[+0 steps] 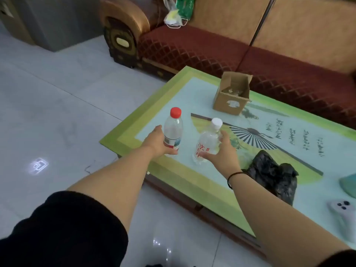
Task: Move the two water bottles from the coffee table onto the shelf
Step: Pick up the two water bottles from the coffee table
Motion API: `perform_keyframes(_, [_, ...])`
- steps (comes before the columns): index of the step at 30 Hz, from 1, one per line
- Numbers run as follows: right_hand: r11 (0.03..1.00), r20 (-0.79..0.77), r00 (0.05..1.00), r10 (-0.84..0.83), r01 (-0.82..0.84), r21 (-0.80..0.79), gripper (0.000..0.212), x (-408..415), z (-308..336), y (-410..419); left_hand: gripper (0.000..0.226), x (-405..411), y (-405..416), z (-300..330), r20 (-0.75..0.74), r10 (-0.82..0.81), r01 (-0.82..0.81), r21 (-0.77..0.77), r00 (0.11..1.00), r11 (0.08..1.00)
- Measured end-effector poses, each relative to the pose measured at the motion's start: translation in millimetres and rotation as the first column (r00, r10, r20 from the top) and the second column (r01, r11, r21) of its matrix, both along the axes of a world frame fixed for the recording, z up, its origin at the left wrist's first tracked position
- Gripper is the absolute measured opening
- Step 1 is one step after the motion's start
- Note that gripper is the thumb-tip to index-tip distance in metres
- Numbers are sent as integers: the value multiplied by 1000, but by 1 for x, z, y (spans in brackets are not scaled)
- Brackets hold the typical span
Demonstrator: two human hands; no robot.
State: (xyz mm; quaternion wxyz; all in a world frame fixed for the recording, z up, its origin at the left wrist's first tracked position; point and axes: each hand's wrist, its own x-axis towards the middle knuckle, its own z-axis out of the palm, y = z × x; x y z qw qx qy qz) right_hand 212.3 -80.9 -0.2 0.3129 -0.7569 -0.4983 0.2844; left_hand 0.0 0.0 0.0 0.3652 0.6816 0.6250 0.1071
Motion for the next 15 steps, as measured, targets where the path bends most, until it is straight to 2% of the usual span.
perform_keyframes(2, [999, -30, 999, -22, 23, 42, 99, 0, -13, 3, 95, 5, 3, -12, 78, 29, -32, 37, 997, 999])
perform_keyframes(5, [999, -59, 997, -47, 48, 17, 83, 0, -35, 11, 83, 13, 15, -34, 195, 110, -120, 38, 975, 992])
perform_keyframes(9, [996, 6, 999, -45, 44, 83, 60, -7, -39, 21, 64, 18, 22, -44, 300, 208, -237, 61, 931, 970])
perform_keyframes(12, [991, -9, 999, -37, 38, 130, 58, -13, -16, 24, 59, 10, 23, -25, 398, 285, -321, 26, 872, 947])
perform_keyframes(15, [985, -54, 998, -12, 21, 171, 60, -24, 34, 36, 60, -11, 26, 27, 448, 307, -349, 12, 840, 937])
